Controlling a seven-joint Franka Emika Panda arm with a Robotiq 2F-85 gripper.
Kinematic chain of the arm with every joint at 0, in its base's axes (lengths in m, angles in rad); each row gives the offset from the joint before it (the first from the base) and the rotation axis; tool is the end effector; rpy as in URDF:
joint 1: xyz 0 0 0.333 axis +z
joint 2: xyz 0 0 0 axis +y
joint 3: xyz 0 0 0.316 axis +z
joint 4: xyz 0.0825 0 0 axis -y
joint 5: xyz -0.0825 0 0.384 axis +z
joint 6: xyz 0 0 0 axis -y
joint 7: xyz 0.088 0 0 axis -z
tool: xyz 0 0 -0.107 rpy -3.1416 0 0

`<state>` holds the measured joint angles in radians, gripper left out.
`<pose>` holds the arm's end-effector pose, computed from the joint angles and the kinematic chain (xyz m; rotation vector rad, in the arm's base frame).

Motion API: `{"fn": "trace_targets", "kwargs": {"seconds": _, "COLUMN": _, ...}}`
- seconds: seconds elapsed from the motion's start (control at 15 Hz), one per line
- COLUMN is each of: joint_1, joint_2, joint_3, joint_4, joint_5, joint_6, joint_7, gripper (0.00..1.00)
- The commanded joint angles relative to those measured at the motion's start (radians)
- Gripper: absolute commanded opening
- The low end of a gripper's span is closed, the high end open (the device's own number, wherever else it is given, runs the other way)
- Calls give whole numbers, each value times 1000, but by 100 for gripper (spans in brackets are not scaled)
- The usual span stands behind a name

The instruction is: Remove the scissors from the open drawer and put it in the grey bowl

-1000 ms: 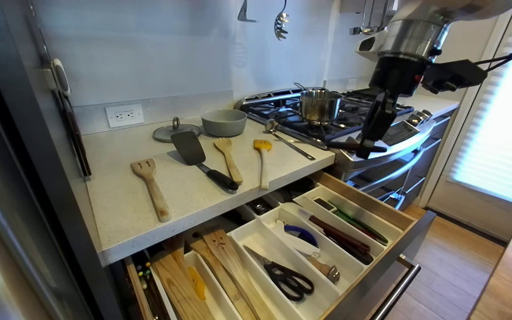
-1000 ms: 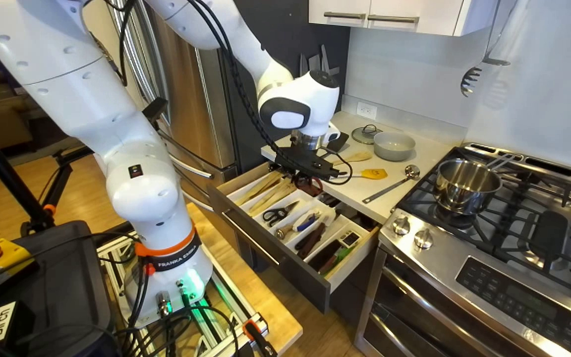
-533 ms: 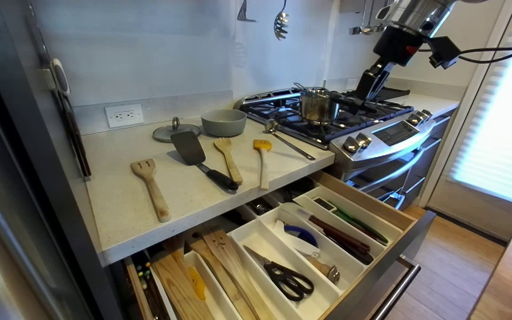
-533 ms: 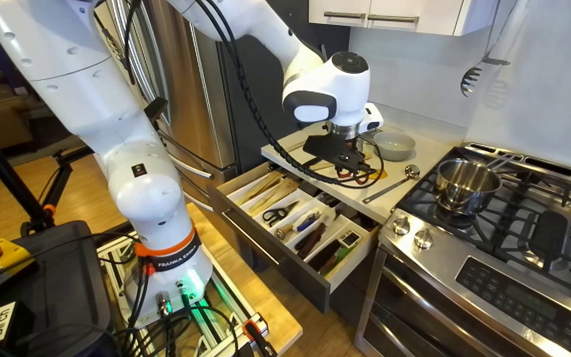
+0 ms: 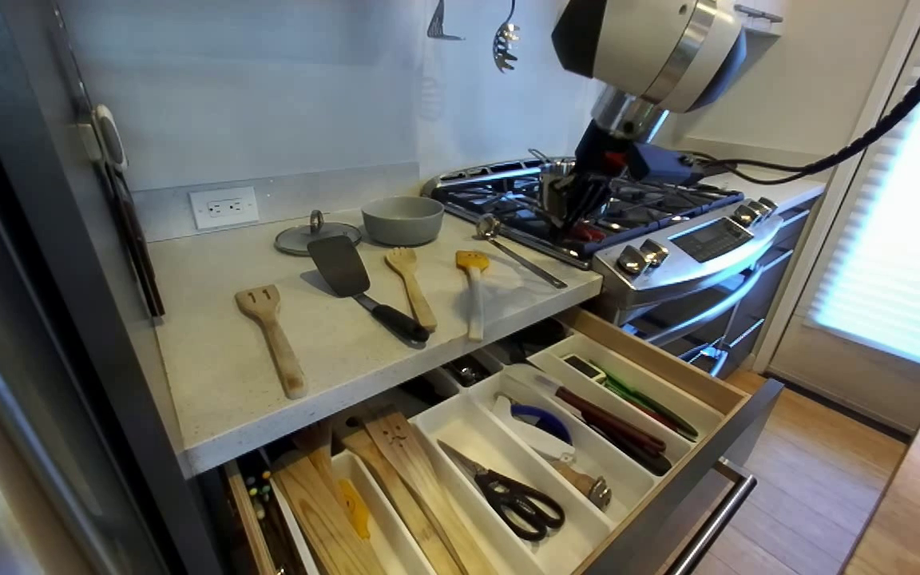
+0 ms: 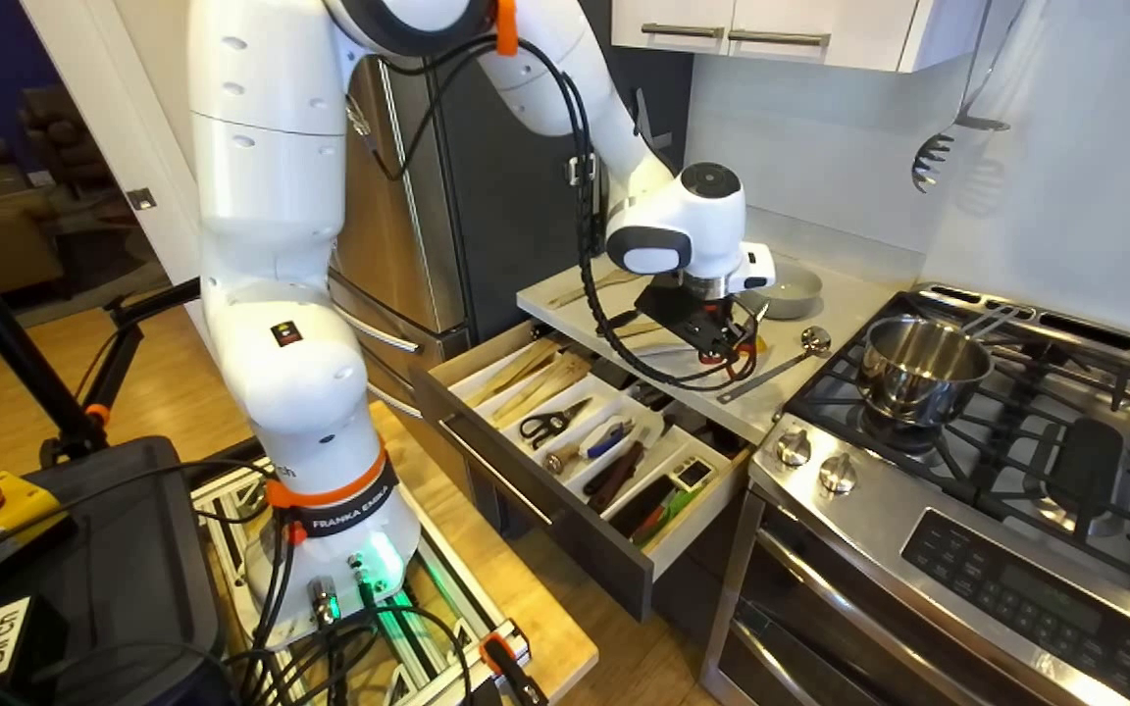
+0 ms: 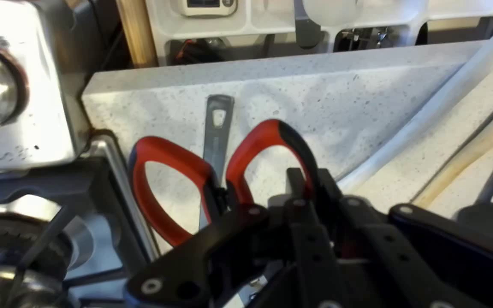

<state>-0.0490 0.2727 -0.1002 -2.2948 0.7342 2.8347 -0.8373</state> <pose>0.5334 -0.1153 0.2520 -2.9655 -0.0319 -0.5451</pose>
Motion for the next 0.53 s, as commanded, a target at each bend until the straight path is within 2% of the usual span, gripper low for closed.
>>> {"fn": "trace_targets", "kwargs": {"seconds": 0.0, "joint_1": 3, "joint_2": 47, "joint_3": 0, "joint_4": 35, "joint_5": -2, "joint_6": -9, "joint_7": 17, "gripper": 10}}
{"fn": "trace_targets", "kwargs": {"seconds": 0.07, "joint_1": 3, "joint_2": 84, "joint_3": -1, "joint_4": 61, "joint_5": -2, "joint_6": -11, "joint_7": 25, "gripper": 10}}
{"fn": "trace_targets", "kwargs": {"seconds": 0.13, "joint_1": 2, "joint_2": 105, "joint_3": -2, "joint_4": 77, "joint_5": -2, "joint_6": -11, "joint_7": 27, "gripper": 3}}
{"fn": "trace_targets", "kwargs": {"seconds": 0.33, "joint_1": 13, "joint_2": 123, "joint_3": 1, "joint_4": 77, "joint_5": 2, "joint_6": 60, "joint_7": 20, "gripper": 3}}
{"fn": "trace_targets", "kwargs": {"seconds": 0.47, "joint_1": 50, "joint_2": 91, "joint_3": -27, "joint_4": 60, "joint_5": -67, "joint_6": 120, "joint_7": 20, "gripper": 3}}
